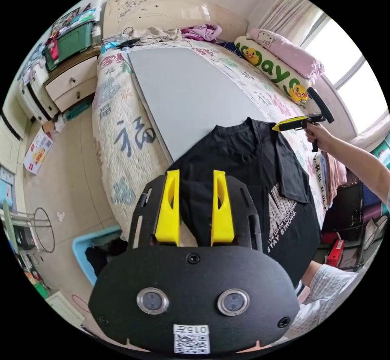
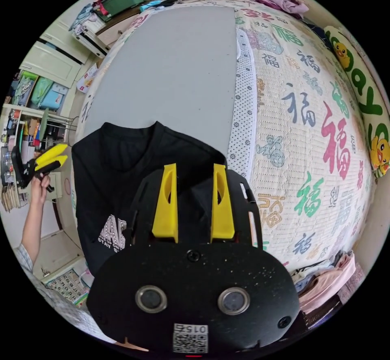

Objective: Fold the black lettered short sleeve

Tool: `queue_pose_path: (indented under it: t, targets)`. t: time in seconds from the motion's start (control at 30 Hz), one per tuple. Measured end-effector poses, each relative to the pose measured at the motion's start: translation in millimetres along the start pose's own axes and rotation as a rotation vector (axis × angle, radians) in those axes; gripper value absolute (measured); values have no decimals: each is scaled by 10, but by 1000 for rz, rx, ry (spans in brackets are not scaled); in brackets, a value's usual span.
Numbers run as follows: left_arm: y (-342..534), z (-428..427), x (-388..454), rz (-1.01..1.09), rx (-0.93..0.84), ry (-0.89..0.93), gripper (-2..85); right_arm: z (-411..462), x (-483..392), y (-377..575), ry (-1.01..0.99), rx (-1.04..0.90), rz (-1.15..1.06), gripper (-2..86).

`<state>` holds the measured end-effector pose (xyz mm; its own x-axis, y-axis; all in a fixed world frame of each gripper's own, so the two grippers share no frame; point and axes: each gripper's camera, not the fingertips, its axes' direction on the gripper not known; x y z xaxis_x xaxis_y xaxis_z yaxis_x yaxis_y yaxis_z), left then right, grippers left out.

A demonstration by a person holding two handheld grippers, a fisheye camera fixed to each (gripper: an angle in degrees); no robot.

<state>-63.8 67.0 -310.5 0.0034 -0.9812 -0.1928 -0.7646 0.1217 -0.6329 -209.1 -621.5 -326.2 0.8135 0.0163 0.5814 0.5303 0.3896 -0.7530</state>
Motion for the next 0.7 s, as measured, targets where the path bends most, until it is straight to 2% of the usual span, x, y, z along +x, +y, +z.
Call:
queue_pose_path:
  t: [0.17, 0.3, 0.43, 0.53, 0.7]
  targets:
    - [-425, 377, 78, 81, -138, -20, 110, 75, 114, -134, 25, 36, -41, 121]
    - [-478, 524, 197, 148, -235, -90, 73, 223, 159, -231, 66, -49, -92, 111]
    - [-450, 512, 343, 182, -264, -174, 19, 310, 124, -186, 171, -90, -150, 31]
    - [-386, 359, 404, 129, -231, -171, 6, 157, 184, -34, 144, -42, -189, 8]
    - [150, -404, 734, 124, -32, -137, -3, -433, 424, 598, 30, 126, -257, 0]
